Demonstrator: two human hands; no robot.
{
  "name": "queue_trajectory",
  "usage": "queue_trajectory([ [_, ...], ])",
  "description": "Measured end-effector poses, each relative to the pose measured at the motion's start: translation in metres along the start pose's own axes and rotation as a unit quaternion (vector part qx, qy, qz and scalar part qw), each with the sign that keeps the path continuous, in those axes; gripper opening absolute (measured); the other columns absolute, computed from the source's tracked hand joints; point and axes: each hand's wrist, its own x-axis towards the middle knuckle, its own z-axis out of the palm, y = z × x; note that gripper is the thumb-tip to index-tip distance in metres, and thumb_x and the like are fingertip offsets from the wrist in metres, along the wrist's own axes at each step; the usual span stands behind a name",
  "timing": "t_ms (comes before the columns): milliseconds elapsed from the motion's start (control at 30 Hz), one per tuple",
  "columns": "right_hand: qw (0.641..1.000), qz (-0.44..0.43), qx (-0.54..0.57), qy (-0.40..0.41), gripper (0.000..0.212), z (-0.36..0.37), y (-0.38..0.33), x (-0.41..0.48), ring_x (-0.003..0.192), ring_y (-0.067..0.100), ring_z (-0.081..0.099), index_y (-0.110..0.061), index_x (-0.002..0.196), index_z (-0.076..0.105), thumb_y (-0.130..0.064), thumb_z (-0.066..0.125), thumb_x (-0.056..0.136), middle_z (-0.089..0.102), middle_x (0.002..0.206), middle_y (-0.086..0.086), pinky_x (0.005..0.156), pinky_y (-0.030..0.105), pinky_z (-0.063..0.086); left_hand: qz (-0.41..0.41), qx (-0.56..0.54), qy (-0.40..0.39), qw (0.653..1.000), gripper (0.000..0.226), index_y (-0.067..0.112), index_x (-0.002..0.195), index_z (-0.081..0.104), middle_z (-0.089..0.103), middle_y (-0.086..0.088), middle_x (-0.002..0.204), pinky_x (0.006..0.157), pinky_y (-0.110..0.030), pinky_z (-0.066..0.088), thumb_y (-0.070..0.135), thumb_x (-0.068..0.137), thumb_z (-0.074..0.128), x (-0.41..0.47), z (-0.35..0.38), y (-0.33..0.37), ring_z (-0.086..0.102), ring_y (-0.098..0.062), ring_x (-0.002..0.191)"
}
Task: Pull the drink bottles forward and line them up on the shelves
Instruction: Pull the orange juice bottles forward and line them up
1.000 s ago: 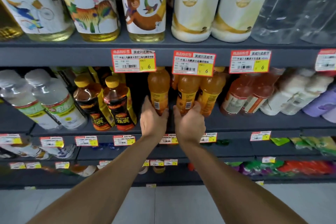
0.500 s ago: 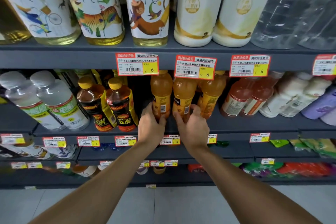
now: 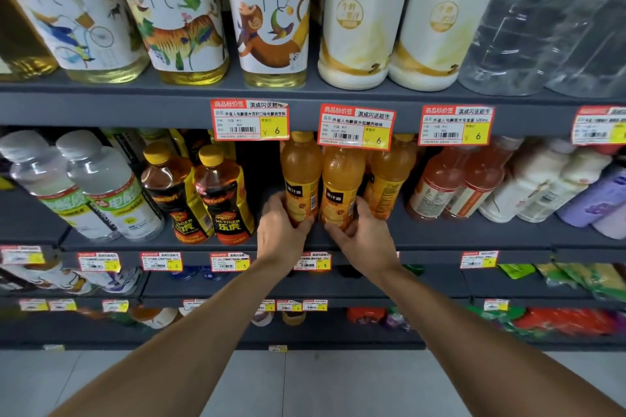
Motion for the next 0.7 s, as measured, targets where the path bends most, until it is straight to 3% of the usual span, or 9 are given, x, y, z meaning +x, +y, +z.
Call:
queue_trajectory([
  [167,0.998,-0.058,0.001,-0.031,0.061,-0.005,0.008,0.004,0.065,-0.001,0.061,-0.032,0.132,0.041,-0.047,0.074,0.083,0.057,0.067,-0.019,0.065,0.029,0.053,0.039,0.054,0.014,0.998,0.067,0.015,0.139,0.043,0.055,-0.008,0.129,0.095,-0.033,0.046,0.023,0.082,0.079,-0.006,0.001,0.000,0.055,-0.023,0.118],
  [333,0.997,-0.081,0.012,0.000,0.056,0.004,0.021,0.008,0.065,-0.004,0.061,-0.031,0.127,0.050,-0.050,0.076,0.081,0.058,0.063,-0.018,0.057,0.009,0.037,0.089,0.021,0.019,0.996,0.060,0.028,0.135,0.044,0.064,0.005,0.121,0.093,-0.030,0.049,0.023,0.084,0.076,-0.003,0.008,-0.013,0.062,-0.015,0.112],
  [467,0.995,-0.088,-0.023,0.028,0.058,0.014,0.030,0.016,0.070,0.006,0.064,-0.026,0.123,0.054,-0.058,0.073,0.079,0.063,0.070,-0.014,0.057,0.018,0.041,0.121,0.013,0.071,0.990,0.068,0.022,0.143,0.042,0.060,0.001,0.132,0.104,-0.037,0.047,0.028,0.085,0.077,-0.001,0.020,-0.028,0.057,-0.016,0.122],
  [567,0.992,-0.110,-0.053,0.043,0.054,0.016,0.032,0.021,0.069,0.006,0.061,-0.025,0.116,0.056,-0.061,0.071,0.078,0.059,0.073,-0.016,0.053,0.014,0.036,0.139,0.029,0.109,0.984,0.064,0.018,0.139,0.043,0.060,-0.002,0.130,0.098,-0.037,0.049,0.031,0.085,0.077,0.000,0.028,-0.033,0.058,-0.020,0.118],
  [700,0.992,-0.114,-0.045,-0.023,0.042,0.006,0.023,0.029,0.052,0.012,0.067,-0.025,0.095,0.058,-0.058,0.074,0.075,0.068,0.065,-0.009,0.044,0.022,0.051,0.145,0.079,0.109,0.980,0.064,0.011,0.134,0.043,0.060,-0.009,0.127,0.096,-0.039,0.049,0.035,0.085,0.077,0.010,0.027,-0.033,0.059,-0.029,0.117],
])
